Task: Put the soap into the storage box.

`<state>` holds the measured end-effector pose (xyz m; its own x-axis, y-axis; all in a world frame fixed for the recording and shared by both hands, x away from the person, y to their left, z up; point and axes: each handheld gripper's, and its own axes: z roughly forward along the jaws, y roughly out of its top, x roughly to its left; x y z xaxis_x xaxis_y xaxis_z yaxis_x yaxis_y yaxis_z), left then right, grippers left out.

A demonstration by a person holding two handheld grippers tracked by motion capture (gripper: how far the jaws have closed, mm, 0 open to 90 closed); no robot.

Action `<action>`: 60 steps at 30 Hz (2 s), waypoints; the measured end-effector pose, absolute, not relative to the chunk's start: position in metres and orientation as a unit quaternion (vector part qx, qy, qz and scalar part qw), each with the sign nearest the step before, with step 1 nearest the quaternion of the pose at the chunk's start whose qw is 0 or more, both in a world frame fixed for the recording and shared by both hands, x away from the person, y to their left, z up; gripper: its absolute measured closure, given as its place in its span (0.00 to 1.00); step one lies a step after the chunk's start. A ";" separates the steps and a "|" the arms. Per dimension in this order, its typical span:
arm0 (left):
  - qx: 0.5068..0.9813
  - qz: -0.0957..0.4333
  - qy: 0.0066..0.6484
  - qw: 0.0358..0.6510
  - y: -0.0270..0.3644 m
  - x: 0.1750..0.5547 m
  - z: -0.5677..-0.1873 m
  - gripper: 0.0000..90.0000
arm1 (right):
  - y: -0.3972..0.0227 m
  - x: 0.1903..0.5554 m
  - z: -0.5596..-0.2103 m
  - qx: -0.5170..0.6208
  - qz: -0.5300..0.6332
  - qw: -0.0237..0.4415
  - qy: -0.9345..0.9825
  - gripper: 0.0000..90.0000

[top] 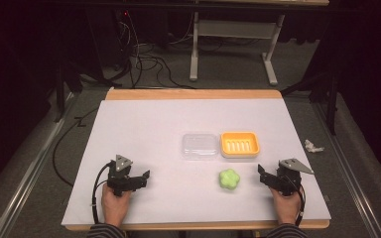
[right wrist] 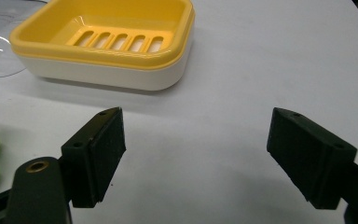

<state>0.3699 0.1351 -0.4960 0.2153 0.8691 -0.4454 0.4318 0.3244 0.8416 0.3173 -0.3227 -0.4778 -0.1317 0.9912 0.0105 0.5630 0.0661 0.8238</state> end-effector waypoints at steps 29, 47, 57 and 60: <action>0.544 0.196 0.592 0.561 0.136 0.368 -0.495 0.17 | -0.327 0.319 -0.478 0.605 0.356 0.294 0.649 0.09; 0.544 0.194 0.594 0.560 0.137 0.369 -0.495 0.17 | -0.325 0.316 -0.476 0.591 0.357 0.273 0.670 0.14; 0.544 0.194 0.594 0.560 0.137 0.369 -0.495 0.17 | -0.314 0.306 -0.473 0.581 0.356 0.271 0.680 0.18; 0.541 0.193 0.596 0.562 0.137 0.369 -0.495 0.17 | -0.312 0.303 -0.473 0.577 0.361 0.262 0.685 0.18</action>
